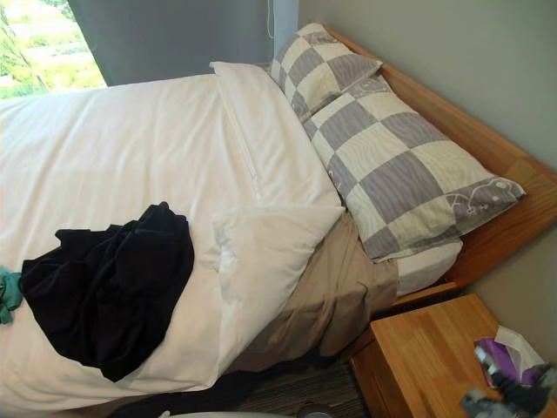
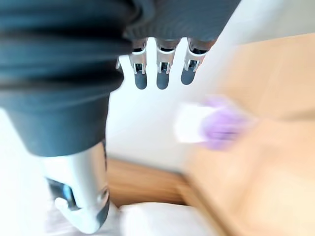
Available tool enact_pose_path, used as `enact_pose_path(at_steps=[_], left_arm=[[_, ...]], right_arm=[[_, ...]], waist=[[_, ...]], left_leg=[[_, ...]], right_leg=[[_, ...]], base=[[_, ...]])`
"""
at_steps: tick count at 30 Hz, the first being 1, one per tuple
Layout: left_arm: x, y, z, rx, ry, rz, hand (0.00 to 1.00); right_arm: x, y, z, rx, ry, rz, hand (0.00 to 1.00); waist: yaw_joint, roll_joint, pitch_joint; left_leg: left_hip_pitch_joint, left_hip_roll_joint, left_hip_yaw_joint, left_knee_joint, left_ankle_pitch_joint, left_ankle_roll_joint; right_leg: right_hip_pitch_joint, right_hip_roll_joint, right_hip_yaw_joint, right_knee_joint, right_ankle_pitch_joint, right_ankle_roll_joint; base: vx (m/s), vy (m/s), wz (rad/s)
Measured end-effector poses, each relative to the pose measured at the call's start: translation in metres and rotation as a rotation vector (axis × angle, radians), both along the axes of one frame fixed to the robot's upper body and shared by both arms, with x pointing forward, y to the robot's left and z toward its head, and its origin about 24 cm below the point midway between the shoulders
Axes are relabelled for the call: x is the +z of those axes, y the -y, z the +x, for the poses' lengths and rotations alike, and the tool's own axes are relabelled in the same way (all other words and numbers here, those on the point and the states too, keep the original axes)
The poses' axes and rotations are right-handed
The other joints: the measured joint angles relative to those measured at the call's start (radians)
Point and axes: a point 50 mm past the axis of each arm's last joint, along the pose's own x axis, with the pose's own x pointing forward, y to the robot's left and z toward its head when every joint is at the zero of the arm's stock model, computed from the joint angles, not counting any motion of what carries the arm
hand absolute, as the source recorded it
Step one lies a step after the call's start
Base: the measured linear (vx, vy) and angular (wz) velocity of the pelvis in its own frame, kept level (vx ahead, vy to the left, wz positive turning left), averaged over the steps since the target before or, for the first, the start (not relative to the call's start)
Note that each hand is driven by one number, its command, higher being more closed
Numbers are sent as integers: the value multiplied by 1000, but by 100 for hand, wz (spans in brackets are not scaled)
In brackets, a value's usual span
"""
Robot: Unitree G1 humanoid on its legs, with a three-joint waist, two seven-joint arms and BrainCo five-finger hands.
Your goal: Tidy the bed and pick cloth on bed and put in laundry
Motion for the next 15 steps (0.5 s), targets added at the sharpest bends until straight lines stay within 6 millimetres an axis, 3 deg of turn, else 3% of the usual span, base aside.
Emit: enact_pose_path(at_steps=[2, 3, 6, 8, 10, 15], left_arm=[[0, 0, 1, -65, -11, 0, 0], [0, 0, 1, -69, -12, 0, 0], [0, 0, 5, -126, -11, 5, 0], [0, -1, 6, -162, -16, 9, 0], [1, -2, 7, -192, -18, 14, 0], [2, -4, 14, -262, -3, 29, 0]], right_arm=[[20, 1, 32, 63, 35, -81, 0], [22, 0, 36, 75, 36, -91, 0], [42, -15, 76, 235, 27, -194, 0], [52, -31, 101, 365, 1, -271, 0], [66, -61, 136, 558, -16, -376, 0], [81, -112, 190, 853, -68, -538, 0]], waist=[[3, 2, -1], [3, 2, -1], [3, 1, -1], [6, -2, 1], [14, -3, 7], [42, -14, 25]], left_leg=[[-4, -7, -21, 0, 2, 1], [-5, -9, -22, 0, 2, 1], [-22, -19, -52, 0, 7, 7], [-33, -22, -69, 0, 11, 10], [-34, -24, -75, 0, 13, 12], [-53, -36, -108, 0, 23, 22]], right_leg=[[2, -1, -7, -1, 0, 0], [2, -1, -7, -1, 0, 0], [-1, -7, -25, -4, 0, 1], [-1, -11, -32, -7, 1, 2], [-1, -13, -36, -9, 3, 4], [-1, -26, -65, -17, 8, 12]], base=[[13, -8, 12], [10, 0, 8], [2, -5, 21], [2, 0, 22], [6, 0, 10], [5, 0, 19]])
